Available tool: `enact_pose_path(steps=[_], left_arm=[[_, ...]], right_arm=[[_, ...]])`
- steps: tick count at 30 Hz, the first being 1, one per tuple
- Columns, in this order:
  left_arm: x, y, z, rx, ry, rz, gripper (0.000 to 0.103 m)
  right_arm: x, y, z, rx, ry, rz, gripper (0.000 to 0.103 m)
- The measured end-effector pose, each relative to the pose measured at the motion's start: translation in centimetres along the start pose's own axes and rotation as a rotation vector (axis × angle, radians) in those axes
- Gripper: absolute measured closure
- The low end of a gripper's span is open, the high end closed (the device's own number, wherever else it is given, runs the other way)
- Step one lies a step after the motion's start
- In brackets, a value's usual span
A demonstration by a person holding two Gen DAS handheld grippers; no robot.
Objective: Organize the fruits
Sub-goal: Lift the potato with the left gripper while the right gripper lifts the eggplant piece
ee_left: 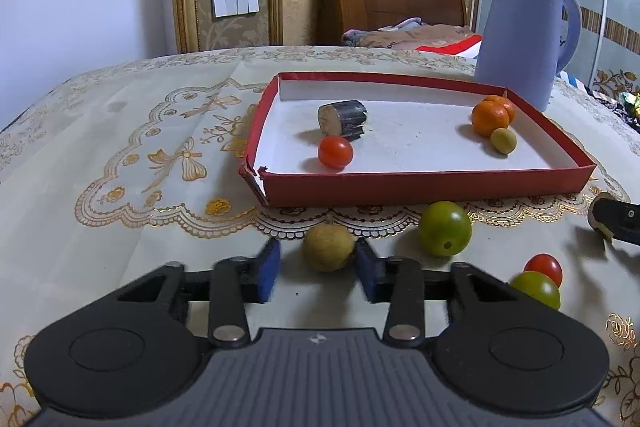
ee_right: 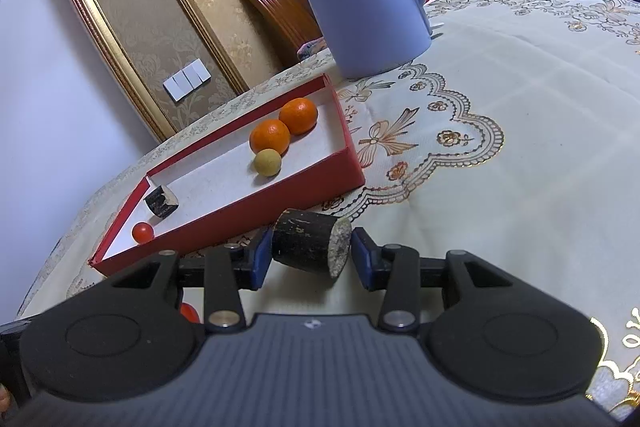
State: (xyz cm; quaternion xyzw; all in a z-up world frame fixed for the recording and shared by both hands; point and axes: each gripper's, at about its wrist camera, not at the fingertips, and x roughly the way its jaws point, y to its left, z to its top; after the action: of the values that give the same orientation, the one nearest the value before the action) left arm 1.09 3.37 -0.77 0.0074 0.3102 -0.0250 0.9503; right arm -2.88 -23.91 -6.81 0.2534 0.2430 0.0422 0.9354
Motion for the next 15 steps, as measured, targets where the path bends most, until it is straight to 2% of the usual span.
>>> enact_pose_path(steps=[1,15], left_arm=[[0.04,0.09,0.03,-0.004,-0.001,0.005,0.076],[-0.04,0.68,0.13,-0.041,0.001,0.004,0.076]], right_arm=[[0.03,0.01,-0.01,-0.001,0.0,-0.001,0.063],[0.03,0.23,-0.09,-0.019,0.004,-0.006,0.063]])
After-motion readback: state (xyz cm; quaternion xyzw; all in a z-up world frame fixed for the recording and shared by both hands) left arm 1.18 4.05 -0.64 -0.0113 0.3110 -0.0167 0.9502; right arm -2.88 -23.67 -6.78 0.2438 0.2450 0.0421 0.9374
